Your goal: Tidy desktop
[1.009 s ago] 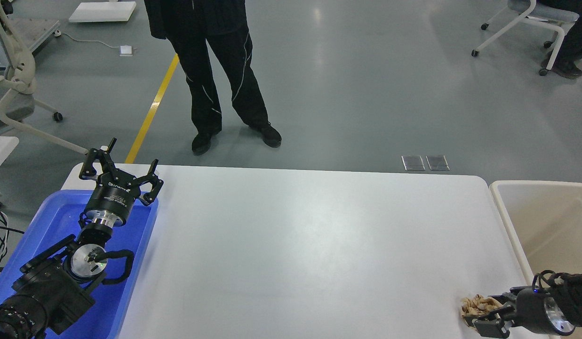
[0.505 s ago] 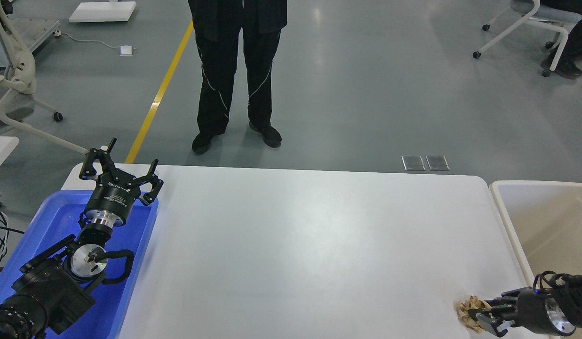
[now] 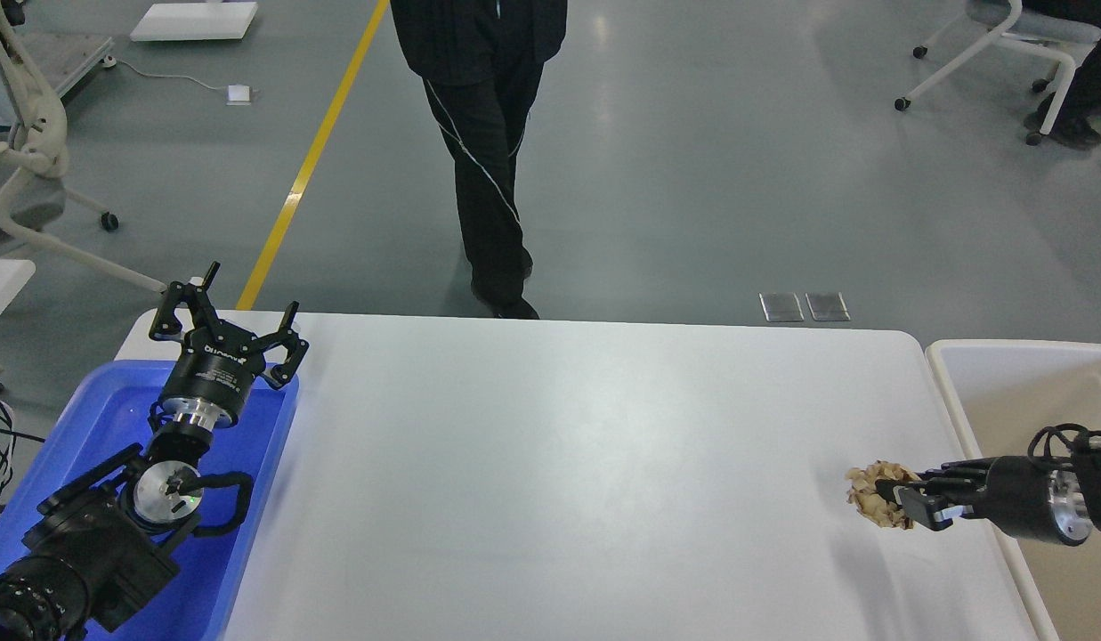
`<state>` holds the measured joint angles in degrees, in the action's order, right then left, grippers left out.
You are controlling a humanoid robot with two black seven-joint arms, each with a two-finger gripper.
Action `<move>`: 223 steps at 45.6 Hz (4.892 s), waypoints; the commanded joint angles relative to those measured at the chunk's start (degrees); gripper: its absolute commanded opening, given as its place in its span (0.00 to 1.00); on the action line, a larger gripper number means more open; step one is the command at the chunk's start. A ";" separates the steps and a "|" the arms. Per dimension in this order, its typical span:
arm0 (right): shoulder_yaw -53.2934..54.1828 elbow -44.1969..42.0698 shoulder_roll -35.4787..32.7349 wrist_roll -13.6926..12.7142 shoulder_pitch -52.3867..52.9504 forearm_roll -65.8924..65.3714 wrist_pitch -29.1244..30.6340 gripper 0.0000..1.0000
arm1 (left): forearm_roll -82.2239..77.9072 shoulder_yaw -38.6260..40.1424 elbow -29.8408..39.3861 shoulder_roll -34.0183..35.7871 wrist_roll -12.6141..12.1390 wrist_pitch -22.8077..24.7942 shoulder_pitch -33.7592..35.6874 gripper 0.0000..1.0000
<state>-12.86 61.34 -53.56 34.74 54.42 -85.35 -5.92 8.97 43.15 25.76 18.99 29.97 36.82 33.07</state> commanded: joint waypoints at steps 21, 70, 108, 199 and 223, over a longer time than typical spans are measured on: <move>26.29 3.44 -9.19 10.26 10.97 26.81 15.66 0.00 | -0.01 0.00 0.00 0.00 0.00 0.00 0.06 1.00; 24.90 -68.10 14.62 -36.22 3.59 41.41 15.59 0.00 | -0.01 0.00 0.00 0.00 0.00 0.00 -0.02 1.00; 24.46 -70.30 31.68 -40.63 -15.57 53.18 8.55 0.00 | -0.01 0.00 0.00 0.00 0.00 0.00 0.06 1.00; 98.46 -11.15 24.29 -21.56 -19.96 54.06 19.80 0.99 | -0.01 0.00 0.00 0.00 0.00 0.00 -0.03 1.00; 94.33 -12.03 33.52 -18.83 -29.99 54.85 19.98 0.99 | -0.01 0.00 0.00 0.00 0.00 0.00 -0.03 1.00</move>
<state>82.10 49.28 -22.74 14.80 26.96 -31.10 13.62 8.99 43.16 25.75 18.98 29.97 36.82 33.06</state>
